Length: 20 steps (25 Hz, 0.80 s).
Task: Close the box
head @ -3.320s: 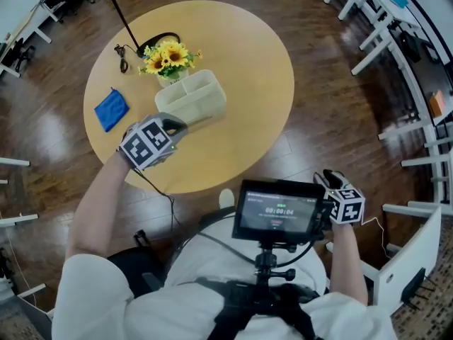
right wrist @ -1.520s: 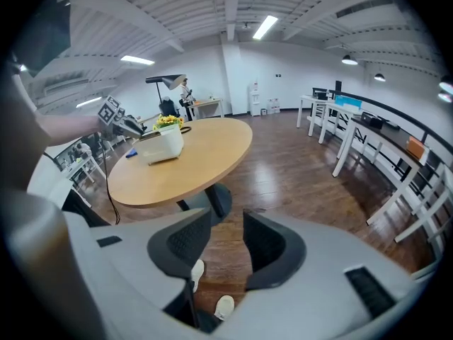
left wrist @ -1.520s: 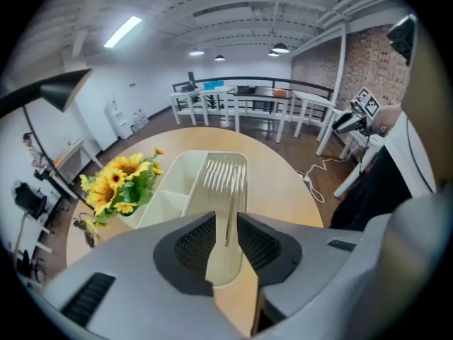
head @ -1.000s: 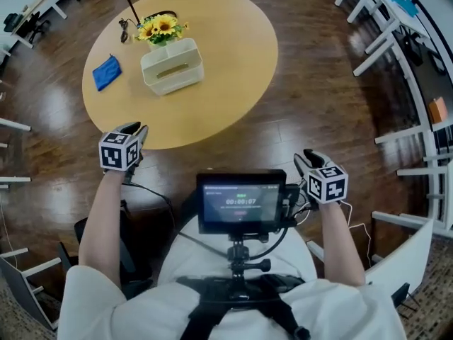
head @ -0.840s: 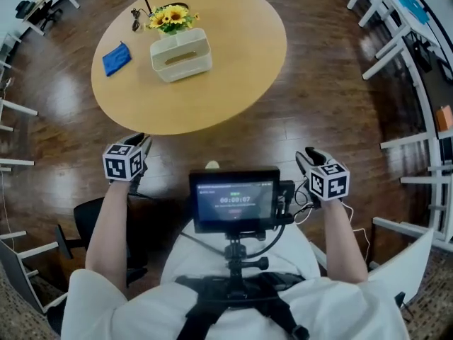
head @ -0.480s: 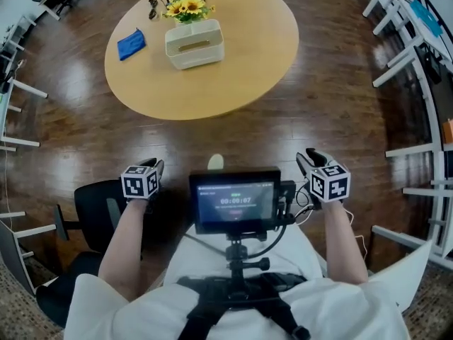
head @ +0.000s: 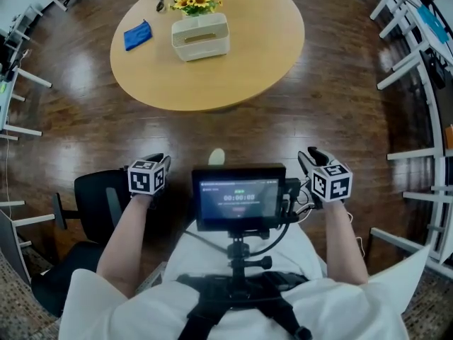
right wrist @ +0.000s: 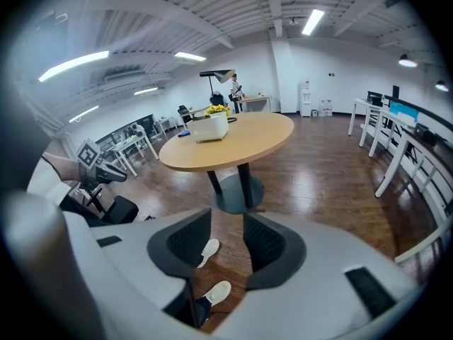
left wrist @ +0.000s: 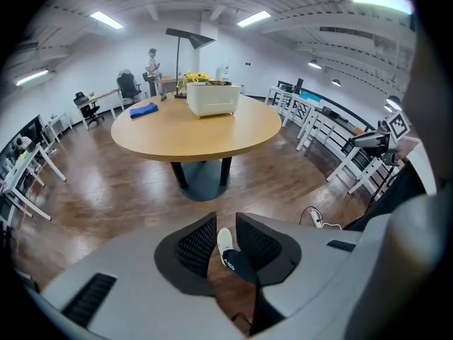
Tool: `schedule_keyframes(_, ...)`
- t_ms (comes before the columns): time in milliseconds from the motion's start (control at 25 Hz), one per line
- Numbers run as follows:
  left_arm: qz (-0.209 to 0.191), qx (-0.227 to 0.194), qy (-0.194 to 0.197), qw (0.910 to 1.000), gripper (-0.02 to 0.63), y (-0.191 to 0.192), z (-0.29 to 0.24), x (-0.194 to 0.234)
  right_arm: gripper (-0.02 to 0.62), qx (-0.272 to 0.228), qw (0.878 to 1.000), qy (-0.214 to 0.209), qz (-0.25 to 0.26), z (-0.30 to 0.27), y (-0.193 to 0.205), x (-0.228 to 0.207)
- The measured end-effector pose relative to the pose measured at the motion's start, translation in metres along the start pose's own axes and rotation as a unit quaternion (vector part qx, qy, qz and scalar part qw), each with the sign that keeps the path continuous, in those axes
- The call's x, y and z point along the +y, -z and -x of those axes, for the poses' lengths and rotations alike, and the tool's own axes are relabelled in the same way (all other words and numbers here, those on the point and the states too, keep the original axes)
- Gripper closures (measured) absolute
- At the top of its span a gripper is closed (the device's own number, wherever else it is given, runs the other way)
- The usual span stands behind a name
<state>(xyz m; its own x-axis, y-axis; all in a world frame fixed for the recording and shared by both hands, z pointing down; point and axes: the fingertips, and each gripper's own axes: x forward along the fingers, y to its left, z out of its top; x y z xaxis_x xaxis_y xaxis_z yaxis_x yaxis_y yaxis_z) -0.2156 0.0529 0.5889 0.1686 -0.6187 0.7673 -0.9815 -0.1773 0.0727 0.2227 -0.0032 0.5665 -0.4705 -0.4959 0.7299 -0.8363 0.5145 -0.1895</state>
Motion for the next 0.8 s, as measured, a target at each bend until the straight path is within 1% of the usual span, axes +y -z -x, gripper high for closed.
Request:
schedule_keyframes(160, -0.006, 0.004, 0.007, 0.9999, 0.512, -0.004, -0.015, 0.006, 0.443, 0.004, 1.0, -0.003, -0.003, -0.017, -0.003, 0.003)
schedule_keyframes(280, -0.01, 0.007, 0.008, 0.9999, 0.512, -0.003, -0.017, 0.007, 0.443, 0.004, 1.0, -0.004, -0.003, -0.019, -0.004, 0.004)
schedule_keyframes(800, 0.002, 0.007, 0.002, 1.0, 0.512, 0.002, -0.016, 0.008, 0.446, 0.004, 1.0, -0.003, 0.013, -0.02, -0.012, 0.005)
